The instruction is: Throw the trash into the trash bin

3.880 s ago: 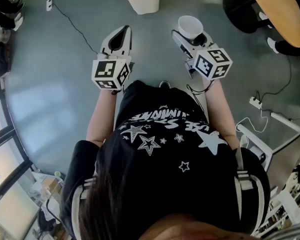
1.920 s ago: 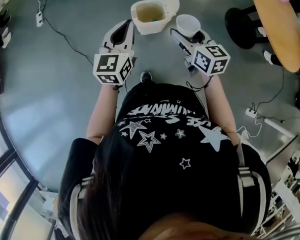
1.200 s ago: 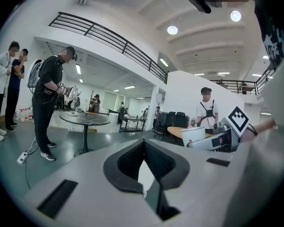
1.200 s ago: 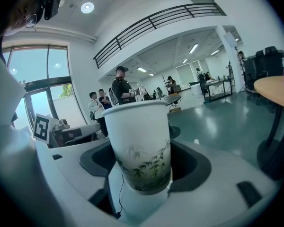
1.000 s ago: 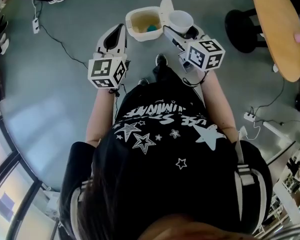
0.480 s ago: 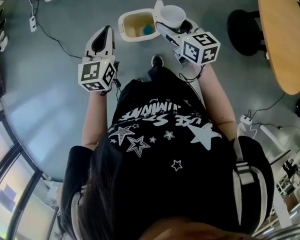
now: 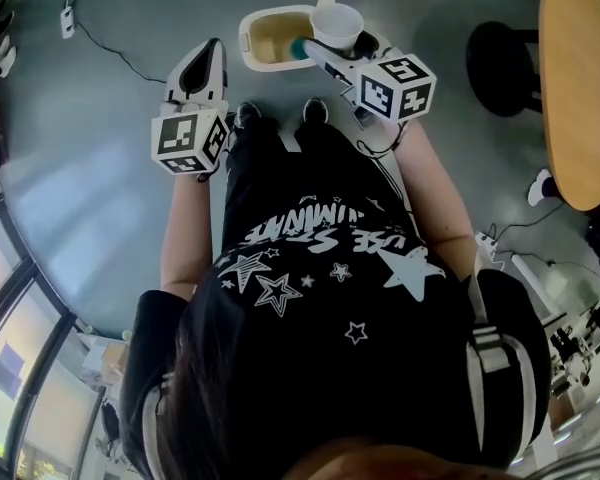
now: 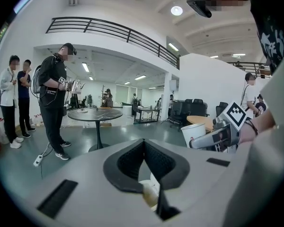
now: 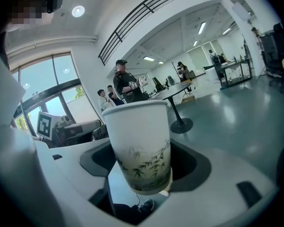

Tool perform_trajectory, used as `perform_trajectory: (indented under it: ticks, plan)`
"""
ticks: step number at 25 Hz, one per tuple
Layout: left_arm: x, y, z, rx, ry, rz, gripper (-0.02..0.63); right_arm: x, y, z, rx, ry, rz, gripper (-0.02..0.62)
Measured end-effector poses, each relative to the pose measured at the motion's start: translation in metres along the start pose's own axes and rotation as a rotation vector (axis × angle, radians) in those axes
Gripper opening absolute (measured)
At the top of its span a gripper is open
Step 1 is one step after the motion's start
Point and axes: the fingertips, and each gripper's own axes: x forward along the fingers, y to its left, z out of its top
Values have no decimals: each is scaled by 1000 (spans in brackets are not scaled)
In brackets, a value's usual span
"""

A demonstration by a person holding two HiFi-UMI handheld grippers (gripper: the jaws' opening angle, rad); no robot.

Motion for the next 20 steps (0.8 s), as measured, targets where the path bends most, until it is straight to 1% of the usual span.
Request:
perform_trajectory:
  ticks: [5,9,14,20]
  plan:
    - [10,0,-5,-10,12,-36,11,3,4,-1,-41,32,-19,331]
    - [22,-6,-11,-20,27,-68,11,1,0,-5,-8,37,-49,331]
    - [30,-5,-22,-33,48,-98,11,15,2,-16,33,49,-73,331]
    - [33,10,-30,-48,80,-123,11,32,8,-31,37,76,-115,331]
